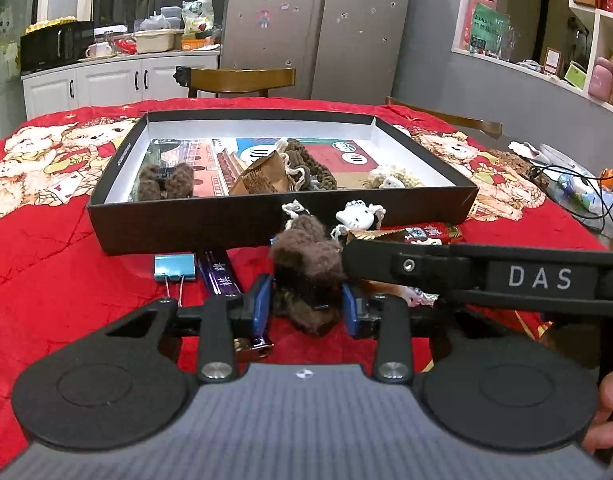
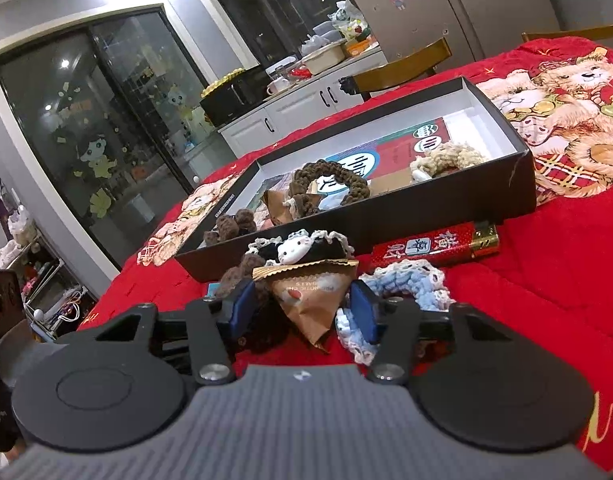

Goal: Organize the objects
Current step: 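Grasp the brown pom-pom with the left gripper while the right grasps the paper cone, then carry the brown pom-pom and paper cone with both grippers over the box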

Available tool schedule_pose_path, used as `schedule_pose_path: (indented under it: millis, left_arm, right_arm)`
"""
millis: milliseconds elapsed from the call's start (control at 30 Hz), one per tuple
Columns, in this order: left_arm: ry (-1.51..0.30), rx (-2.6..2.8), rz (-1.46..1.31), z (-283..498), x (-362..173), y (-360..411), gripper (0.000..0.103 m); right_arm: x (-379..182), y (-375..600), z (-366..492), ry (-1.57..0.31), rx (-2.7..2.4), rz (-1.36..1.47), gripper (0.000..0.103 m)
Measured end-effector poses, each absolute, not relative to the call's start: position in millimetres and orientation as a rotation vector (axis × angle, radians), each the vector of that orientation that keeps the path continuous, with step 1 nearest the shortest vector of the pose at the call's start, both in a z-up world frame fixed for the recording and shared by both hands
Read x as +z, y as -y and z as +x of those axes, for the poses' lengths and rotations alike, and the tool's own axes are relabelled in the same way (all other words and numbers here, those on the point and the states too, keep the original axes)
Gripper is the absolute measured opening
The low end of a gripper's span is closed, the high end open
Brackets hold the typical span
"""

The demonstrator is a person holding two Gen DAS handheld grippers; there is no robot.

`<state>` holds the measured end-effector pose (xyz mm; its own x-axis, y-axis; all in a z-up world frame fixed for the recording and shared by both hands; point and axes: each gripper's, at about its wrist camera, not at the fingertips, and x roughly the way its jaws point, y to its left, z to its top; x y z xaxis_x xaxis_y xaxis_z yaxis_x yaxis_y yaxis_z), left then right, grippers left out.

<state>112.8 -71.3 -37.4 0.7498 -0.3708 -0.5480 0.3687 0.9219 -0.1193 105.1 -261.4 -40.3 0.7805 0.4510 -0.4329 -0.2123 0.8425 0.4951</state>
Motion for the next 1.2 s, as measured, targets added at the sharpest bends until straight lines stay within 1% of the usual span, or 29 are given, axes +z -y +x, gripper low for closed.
schedule_pose_path:
  millis: [100, 133, 167, 467, 600, 867, 1067, 1200]
  left_arm:
    - [-0.601, -0.401, -0.012, 113.3, -37.2, 69.8, 0.039]
    - [-0.599, -0.398, -0.011, 113.1, -37.1, 69.9, 0.038]
    - [-0.596, -0.393, -0.008, 112.4, -36.9, 70.3, 0.038]
    - [-0.574, -0.379, 0.005, 107.6, -35.2, 70.6, 0.038]
    - [-0.537, -0.371, 0.024, 101.3, -31.7, 71.9, 0.038]
    - [-0.519, -0.361, 0.036, 96.0, -30.3, 73.5, 0.038]
    - [-0.569, -0.357, 0.016, 103.8, -34.8, 71.2, 0.038]
    - [-0.566, -0.343, 0.029, 102.9, -35.0, 73.1, 0.038]
  right_arm:
    - [-40.6, 262.0, 105.4, -0.570, 0.371, 0.446, 0.050]
    - [-41.1, 262.2, 105.3, -0.570, 0.368, 0.448, 0.040]
    - [-41.3, 262.8, 106.0, -0.576, 0.352, 0.444, 0.036]
    - [-39.3, 262.7, 104.9, -0.567, 0.345, 0.433, 0.033]
    - [-36.1, 265.4, 101.8, -0.552, 0.334, 0.446, 0.030]
    - [-31.9, 257.4, 96.3, -0.553, 0.352, 0.401, 0.029]
    - [-42.4, 260.6, 108.4, -0.598, 0.392, 0.436, 0.036]
    - [-43.7, 258.5, 112.1, -0.596, 0.393, 0.417, 0.037]
